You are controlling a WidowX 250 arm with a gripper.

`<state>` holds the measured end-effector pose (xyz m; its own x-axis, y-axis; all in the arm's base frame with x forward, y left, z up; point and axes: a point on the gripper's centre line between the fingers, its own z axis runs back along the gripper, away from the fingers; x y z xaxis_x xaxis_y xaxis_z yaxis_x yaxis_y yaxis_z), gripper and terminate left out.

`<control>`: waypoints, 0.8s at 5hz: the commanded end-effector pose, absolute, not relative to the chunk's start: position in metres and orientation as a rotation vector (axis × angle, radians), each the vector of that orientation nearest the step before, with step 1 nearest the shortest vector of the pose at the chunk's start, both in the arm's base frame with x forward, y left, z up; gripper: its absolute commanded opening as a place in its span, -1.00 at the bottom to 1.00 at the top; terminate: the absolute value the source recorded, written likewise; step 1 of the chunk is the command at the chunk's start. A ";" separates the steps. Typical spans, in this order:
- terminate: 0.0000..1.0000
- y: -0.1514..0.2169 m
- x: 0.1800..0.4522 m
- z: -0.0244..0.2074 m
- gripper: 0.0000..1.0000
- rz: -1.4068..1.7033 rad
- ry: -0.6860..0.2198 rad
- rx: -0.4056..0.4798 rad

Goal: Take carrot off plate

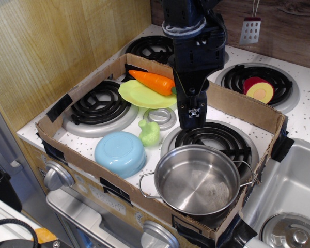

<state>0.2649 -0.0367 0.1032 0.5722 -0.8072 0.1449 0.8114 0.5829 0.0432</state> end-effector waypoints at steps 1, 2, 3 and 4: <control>-1.00 -0.037 0.265 0.103 1.00 -0.949 -0.155 -0.029; -1.00 -0.029 0.267 0.104 1.00 -1.126 -0.141 0.080; -1.00 -0.019 0.279 0.109 1.00 -1.260 -0.157 0.112; -1.00 -0.011 0.300 0.110 1.00 -1.353 -0.166 0.281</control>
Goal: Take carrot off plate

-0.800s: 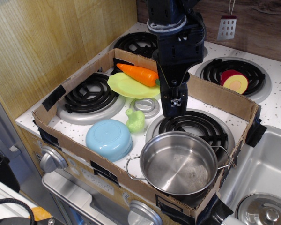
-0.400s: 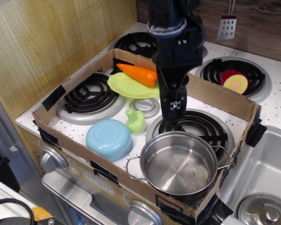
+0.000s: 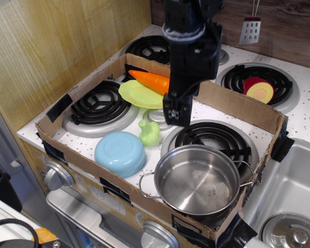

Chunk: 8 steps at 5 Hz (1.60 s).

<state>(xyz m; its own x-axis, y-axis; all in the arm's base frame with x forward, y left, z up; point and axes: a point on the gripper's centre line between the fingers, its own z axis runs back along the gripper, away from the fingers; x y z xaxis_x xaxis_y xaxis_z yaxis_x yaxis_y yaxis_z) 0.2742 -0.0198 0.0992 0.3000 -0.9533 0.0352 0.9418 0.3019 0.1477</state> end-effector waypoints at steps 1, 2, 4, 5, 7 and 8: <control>-1.00 0.003 0.330 0.105 1.00 -1.457 -0.193 0.248; -1.00 0.011 0.353 0.096 1.00 -1.530 -0.223 0.214; -1.00 0.023 0.366 0.078 1.00 -1.534 -0.243 0.147; -1.00 0.029 0.364 0.065 1.00 -1.507 -0.251 0.100; -1.00 0.034 0.370 0.056 1.00 -1.540 -0.305 0.151; -1.00 0.036 0.370 0.051 1.00 -1.554 -0.310 0.160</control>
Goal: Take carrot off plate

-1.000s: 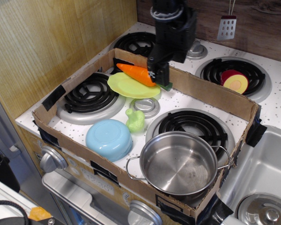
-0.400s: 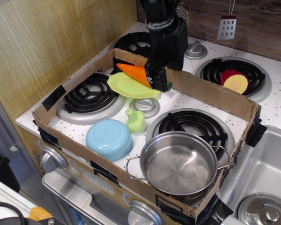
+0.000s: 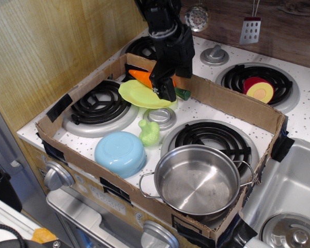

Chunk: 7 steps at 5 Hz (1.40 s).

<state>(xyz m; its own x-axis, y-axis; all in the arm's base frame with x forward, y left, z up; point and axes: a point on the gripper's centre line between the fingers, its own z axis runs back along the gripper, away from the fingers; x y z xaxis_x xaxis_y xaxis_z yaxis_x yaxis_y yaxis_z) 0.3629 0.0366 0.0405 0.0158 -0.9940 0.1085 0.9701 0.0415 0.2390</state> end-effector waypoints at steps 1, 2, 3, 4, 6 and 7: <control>-1.00 0.036 0.362 0.040 1.00 -1.517 -0.321 0.121; -1.00 0.034 0.357 0.034 1.00 -1.498 -0.332 0.087; -1.00 0.034 0.357 0.023 1.00 -1.489 -0.316 -0.012; -1.00 0.036 0.364 0.019 1.00 -1.480 -0.273 -0.126; -1.00 0.036 0.379 0.027 1.00 -1.478 -0.219 -0.123; -1.00 0.033 0.377 0.033 -1.00 -1.487 -0.211 -0.042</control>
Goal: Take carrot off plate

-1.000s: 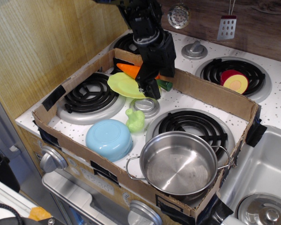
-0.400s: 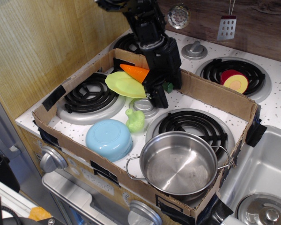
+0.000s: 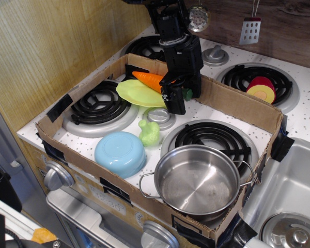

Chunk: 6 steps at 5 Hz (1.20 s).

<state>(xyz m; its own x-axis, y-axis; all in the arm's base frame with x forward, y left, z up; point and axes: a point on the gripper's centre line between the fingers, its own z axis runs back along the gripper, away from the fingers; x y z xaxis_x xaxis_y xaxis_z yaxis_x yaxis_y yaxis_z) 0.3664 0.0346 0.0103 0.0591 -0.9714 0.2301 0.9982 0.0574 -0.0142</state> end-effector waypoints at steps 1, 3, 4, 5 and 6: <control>-1.00 0.028 0.371 0.041 -1.00 -1.502 -0.218 0.084; -1.00 0.011 0.351 0.083 -1.00 -1.434 -0.194 0.312; -1.00 0.011 0.340 0.095 -1.00 -1.417 -0.171 0.366; -1.00 0.022 0.327 0.097 -1.00 -1.277 -0.144 0.302; -1.00 0.035 0.319 0.095 -1.00 -1.156 -0.141 0.218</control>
